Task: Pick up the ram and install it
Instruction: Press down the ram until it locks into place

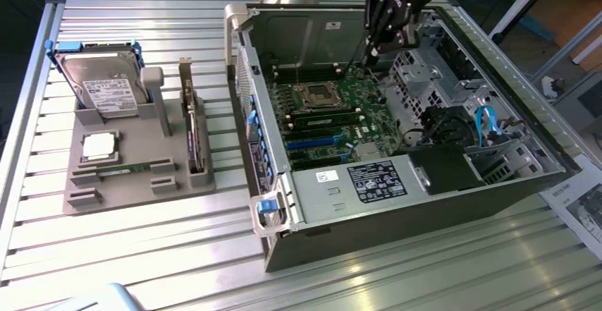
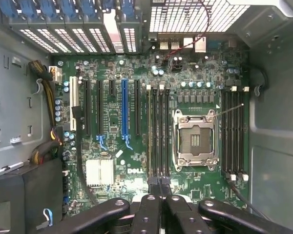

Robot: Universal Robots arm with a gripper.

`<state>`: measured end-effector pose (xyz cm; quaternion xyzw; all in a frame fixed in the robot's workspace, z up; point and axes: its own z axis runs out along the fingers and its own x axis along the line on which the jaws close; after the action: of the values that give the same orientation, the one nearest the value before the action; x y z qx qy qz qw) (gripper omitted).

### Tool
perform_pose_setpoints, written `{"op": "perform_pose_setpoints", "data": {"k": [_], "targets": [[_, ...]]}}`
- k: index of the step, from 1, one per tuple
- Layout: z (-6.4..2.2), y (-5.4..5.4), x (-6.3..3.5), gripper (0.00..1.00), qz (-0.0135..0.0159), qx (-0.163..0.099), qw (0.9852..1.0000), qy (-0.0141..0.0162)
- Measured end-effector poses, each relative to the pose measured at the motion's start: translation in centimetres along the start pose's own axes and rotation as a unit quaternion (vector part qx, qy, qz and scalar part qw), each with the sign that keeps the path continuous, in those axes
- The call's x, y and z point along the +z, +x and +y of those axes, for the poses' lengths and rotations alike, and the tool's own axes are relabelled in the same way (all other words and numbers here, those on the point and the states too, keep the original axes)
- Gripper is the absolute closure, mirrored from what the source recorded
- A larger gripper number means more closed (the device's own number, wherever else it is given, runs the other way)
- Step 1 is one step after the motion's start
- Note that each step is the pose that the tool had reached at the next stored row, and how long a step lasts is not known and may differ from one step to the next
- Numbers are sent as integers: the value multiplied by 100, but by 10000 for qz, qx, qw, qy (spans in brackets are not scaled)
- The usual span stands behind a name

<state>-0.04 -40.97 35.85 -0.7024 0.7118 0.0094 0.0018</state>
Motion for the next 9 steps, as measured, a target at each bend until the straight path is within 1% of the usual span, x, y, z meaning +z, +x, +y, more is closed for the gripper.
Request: {"op": "perform_pose_setpoints", "data": {"k": [9], "targets": [[-2,2,135,90,0,0,10000,9]]}}
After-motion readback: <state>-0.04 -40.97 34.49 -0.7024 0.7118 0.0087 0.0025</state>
